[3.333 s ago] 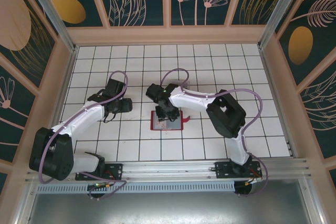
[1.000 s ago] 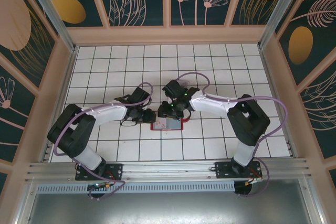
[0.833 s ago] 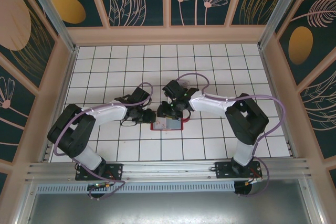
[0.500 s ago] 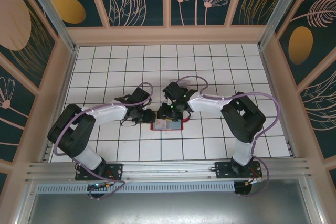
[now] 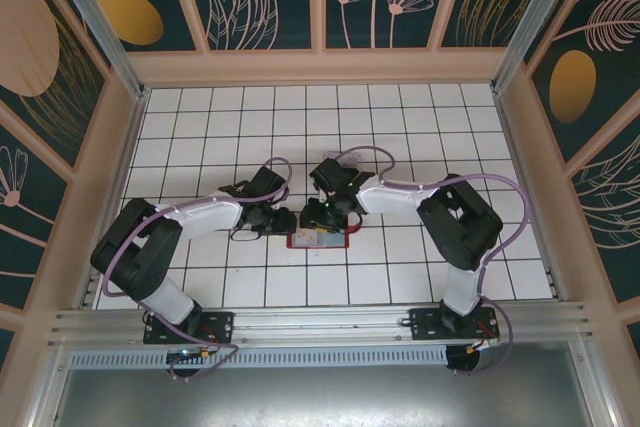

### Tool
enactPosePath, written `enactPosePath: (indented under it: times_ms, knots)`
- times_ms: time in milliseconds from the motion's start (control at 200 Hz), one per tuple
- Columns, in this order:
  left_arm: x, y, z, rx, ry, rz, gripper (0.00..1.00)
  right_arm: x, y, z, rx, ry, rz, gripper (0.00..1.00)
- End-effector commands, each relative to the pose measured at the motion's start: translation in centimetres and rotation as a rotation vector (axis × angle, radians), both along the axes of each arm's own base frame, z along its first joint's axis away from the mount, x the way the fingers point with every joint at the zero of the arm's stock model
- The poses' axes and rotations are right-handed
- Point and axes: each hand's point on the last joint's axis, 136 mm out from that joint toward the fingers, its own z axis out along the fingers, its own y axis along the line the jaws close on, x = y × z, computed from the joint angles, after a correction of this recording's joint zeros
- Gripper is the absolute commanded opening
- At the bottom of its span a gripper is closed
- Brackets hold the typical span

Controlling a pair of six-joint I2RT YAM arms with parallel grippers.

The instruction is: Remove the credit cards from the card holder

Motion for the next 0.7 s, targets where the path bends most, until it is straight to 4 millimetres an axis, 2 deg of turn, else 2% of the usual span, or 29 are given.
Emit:
enactPosePath:
  times_ms: [0, 215, 455, 696]
  knots:
    - [-0.9, 0.8, -1.0, 0.052, 0.032, -0.02, 0.36, 0.0, -1.5, -0.9, -0.075, 0.003, -0.021, 0.4]
    - [-0.9, 0.8, -0.9, 0.051, 0.032, -0.019, 0.36, 0.3, -1.8, -0.1, -0.094, -0.018, -0.021, 0.4]
    - [-0.4, 0.7, 0.1, 0.044, 0.007, -0.01, 0.36, 0.8, -0.8, 2.7, 0.004, -0.058, -0.032, 0.39]
    - [0.3, 0.4, 1.6, 0.032, -0.021, 0.0, 0.37, 0.9, -1.7, 2.6, 0.015, -0.054, -0.054, 0.4]
